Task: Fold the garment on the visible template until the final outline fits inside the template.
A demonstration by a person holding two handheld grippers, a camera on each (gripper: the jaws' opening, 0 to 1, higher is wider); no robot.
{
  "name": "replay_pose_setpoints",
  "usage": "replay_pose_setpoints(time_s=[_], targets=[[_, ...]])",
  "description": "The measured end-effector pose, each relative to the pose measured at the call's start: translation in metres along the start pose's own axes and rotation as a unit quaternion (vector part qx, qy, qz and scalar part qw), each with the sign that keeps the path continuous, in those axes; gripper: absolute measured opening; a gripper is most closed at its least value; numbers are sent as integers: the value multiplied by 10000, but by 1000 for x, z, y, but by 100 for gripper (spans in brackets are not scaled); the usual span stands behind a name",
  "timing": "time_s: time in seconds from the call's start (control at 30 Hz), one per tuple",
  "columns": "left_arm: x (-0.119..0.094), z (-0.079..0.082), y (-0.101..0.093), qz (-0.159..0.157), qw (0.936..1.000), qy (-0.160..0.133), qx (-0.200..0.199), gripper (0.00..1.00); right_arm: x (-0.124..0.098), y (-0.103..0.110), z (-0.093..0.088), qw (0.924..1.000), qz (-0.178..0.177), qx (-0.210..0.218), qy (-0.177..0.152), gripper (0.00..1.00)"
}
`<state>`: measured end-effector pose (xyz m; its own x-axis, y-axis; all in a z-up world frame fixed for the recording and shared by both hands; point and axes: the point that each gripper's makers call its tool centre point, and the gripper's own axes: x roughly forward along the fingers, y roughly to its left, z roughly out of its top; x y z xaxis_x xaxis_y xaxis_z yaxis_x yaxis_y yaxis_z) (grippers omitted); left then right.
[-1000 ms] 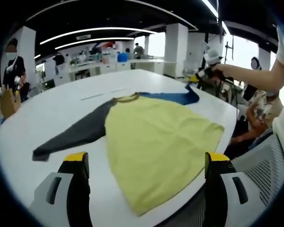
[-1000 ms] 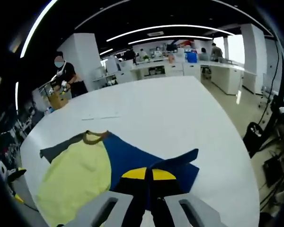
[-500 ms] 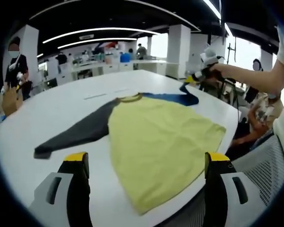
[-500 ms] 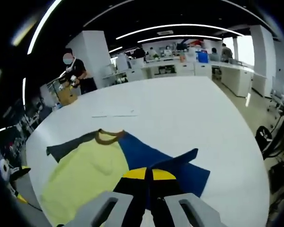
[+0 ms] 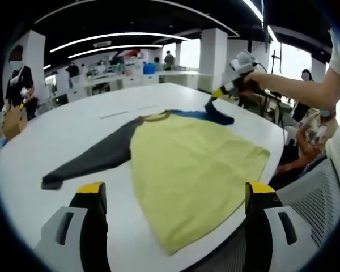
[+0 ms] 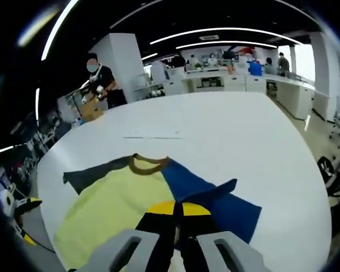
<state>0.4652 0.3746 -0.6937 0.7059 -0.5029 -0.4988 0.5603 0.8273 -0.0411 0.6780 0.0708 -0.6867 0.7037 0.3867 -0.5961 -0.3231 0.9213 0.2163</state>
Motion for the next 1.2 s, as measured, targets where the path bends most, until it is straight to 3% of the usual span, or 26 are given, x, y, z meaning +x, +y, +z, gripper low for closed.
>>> replay_pose_setpoints(time_s=[1.2], targets=[[3, -3, 2, -44, 10000, -32, -69, 99, 42, 74, 8, 9983, 427, -297, 256, 0]])
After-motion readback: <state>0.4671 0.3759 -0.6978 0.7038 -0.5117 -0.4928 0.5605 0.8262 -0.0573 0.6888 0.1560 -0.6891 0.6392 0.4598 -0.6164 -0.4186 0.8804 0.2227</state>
